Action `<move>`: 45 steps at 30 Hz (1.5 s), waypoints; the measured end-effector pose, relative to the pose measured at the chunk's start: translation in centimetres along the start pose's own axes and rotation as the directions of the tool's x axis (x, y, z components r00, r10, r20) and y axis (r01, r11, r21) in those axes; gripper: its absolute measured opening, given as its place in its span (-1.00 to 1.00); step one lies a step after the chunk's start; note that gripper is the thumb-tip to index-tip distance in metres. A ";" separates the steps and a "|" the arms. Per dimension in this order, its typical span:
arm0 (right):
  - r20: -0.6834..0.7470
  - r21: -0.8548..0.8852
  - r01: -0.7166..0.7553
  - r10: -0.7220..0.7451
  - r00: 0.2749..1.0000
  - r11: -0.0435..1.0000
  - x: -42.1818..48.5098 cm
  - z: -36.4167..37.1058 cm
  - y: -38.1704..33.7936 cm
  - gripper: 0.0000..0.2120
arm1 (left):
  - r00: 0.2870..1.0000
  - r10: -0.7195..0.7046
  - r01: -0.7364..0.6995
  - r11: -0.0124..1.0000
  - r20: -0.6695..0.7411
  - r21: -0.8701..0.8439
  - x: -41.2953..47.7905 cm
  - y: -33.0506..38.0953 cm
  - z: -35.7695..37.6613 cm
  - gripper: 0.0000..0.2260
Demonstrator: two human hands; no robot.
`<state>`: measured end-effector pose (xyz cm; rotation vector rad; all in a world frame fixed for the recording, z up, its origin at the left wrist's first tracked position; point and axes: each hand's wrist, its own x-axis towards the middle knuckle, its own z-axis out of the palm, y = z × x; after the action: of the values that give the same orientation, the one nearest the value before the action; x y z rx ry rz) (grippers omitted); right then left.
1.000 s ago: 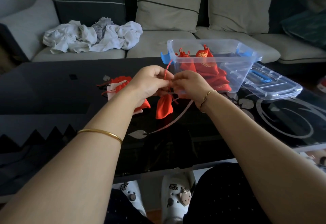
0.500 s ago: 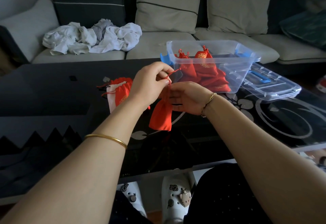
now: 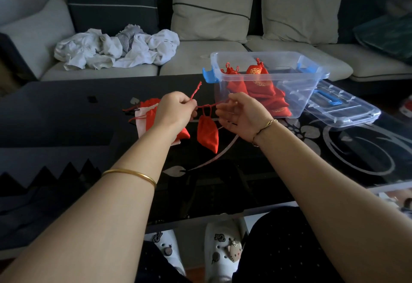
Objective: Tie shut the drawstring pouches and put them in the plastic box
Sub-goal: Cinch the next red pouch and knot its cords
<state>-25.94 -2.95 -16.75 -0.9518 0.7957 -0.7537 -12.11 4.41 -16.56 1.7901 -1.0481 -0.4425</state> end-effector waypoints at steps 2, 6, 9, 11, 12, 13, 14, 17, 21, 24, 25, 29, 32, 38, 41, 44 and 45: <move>0.048 0.170 -0.027 0.020 0.999 0.985 0.0 -0.1 -0.1 -0.71 | 0.999 -0.035 0.034 0.998 0.013 0.061 0.1 -0.1 0.1 -0.79; 0.079 0.252 -0.057 0.039 0.996 0.966 0.2 -0.4 0.2 -0.68 | 0.993 -0.109 0.104 0.986 0.036 0.132 0.3 -0.5 0.2 -0.77; -0.018 0.206 -0.045 0.050 0.999 0.977 0.3 -0.5 0.3 -0.69 | 0.980 -0.196 0.191 0.976 0.036 0.103 0.6 -0.6 0.2 -0.78; -0.089 0.184 -0.041 0.058 0.994 0.982 0.6 -1.0 0.4 -0.69 | 0.962 -0.273 0.272 0.961 0.018 0.039 0.6 -0.3 0.2 -0.83; -0.115 0.163 -0.052 0.071 0.991 0.985 0.8 -1.3 0.6 -0.69 | 0.949 -0.314 0.314 0.949 0.011 -0.021 0.5 0.0 0.1 -0.83; -0.132 0.134 -0.072 0.090 0.987 0.988 0.9 -1.5 0.9 -0.68 | 0.939 -0.342 0.342 0.935 0.017 -0.095 0.4 0.2 0.1 -0.82; -0.142 0.102 -0.094 0.108 0.984 0.990 1.0 -1.7 1.2 -0.68 | 0.938 -0.346 0.346 0.921 0.033 -0.177 0.4 0.4 0.2 -0.80; -0.153 0.048 -0.135 0.141 0.978 0.990 1.3 -1.7 1.5 -0.68 | 0.959 -0.266 0.278 0.814 0.098 -0.510 0.1 1.0 0.4 -0.86; -0.168 0.032 -0.086 0.090 0.982 0.996 1.3 -1.2 1.1 -0.70 | 0.962 -0.210 0.275 0.757 0.178 -0.593 -0.1 1.6 0.3 -0.76; -0.134 0.027 0.045 -0.041 0.990 0.999 0.9 -1.0 0.4 -0.71 | 0.950 -0.195 0.272 0.899 0.243 -0.344 -0.2 1.2 0.5 -0.74; -0.101 0.008 0.096 -0.094 0.990 0.995 0.7 -0.7 0.1 -0.72 | 0.942 -0.188 0.271 0.916 0.278 -0.297 -0.2 0.9 0.5 -0.76; -0.009 -0.121 0.235 -0.238 0.971 0.964 0.2 0.6 -0.4 -0.75 | 0.914 -0.120 0.205 0.961 0.387 -0.185 -0.4 0.6 0.7 -0.89; 0.020 -0.212 0.256 -0.257 0.966 0.943 0.0 1.4 -0.3 -0.75 | 0.911 -0.084 0.154 0.977 0.405 -0.145 -0.5 0.8 0.8 -0.93; -0.041 -0.455 0.026 -0.051 0.998 0.890 -0.4 1.3 -0.1 -0.64 | 0.915 -0.151 0.231 0.956 0.374 -0.180 -0.4 0.7 1.0 -0.91; 0.030 -0.493 0.078 -0.072 0.997 0.867 -0.5 1.3 0.3 -0.86 | 0.917 -0.155 0.243 0.948 0.367 -0.207 -0.4 0.6 1.1 -0.88; 0.092 -0.552 0.166 -0.138 0.986 0.817 -0.5 1.2 0.3 -0.86 | 0.931 -0.162 0.241 0.946 0.328 -0.217 -0.3 0.5 1.0 -0.88; 0.114 -0.577 0.195 -0.159 0.981 0.793 -0.5 1.1 0.3 -0.84 | 0.934 -0.169 0.244 0.946 0.315 -0.216 -0.3 0.5 1.0 -0.89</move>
<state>-25.15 -1.96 -16.53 -1.6229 0.9164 -0.6413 -13.24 4.03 -16.62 1.6420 -0.9534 -0.9556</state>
